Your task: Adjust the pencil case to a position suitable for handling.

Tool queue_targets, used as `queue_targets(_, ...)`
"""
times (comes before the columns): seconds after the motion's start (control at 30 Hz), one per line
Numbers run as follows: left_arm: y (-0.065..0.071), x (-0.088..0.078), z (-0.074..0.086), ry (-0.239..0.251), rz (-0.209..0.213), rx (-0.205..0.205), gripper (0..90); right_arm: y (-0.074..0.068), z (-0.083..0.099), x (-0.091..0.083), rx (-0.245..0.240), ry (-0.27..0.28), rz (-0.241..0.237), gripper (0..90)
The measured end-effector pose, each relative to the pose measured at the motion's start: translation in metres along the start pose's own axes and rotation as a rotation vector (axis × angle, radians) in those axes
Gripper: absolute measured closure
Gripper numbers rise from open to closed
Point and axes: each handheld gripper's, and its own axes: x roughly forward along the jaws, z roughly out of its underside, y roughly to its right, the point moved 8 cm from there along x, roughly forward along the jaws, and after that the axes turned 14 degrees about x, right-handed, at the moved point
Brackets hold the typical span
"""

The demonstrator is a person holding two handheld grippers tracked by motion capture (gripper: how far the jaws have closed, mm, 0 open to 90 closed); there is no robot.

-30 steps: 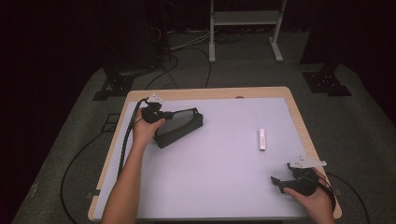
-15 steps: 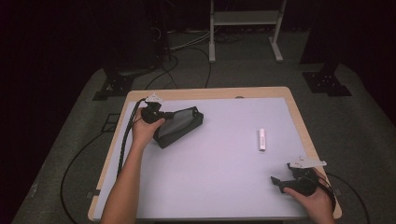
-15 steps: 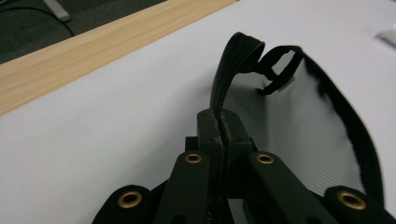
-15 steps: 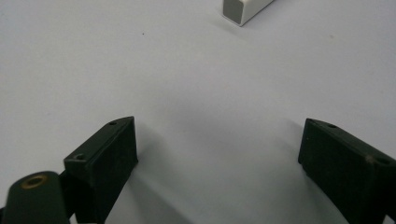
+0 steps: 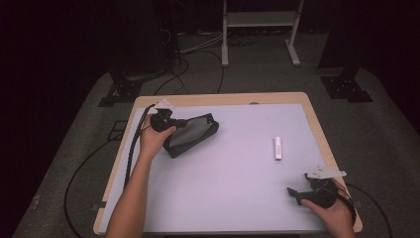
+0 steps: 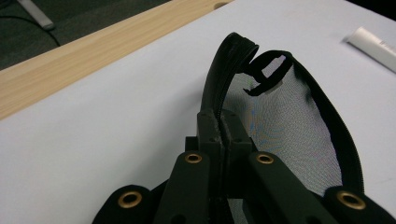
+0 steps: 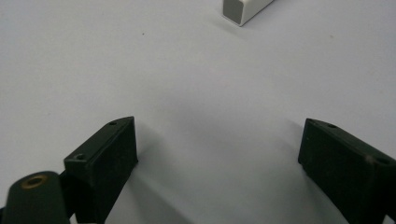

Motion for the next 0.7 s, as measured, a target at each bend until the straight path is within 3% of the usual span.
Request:
queue_targets(0.37,0.019,-0.001,-0.011,0.014,0.040,0.034,88.7,0.000,0.000,0.000,0.000,0.000,0.000,10.6)
queue_targets(0.7,0.040,-0.004,-0.022,0.037,0.107,0.050,88.7,0.000,0.000,0.000,0.000,0.000,0.000,10.6)
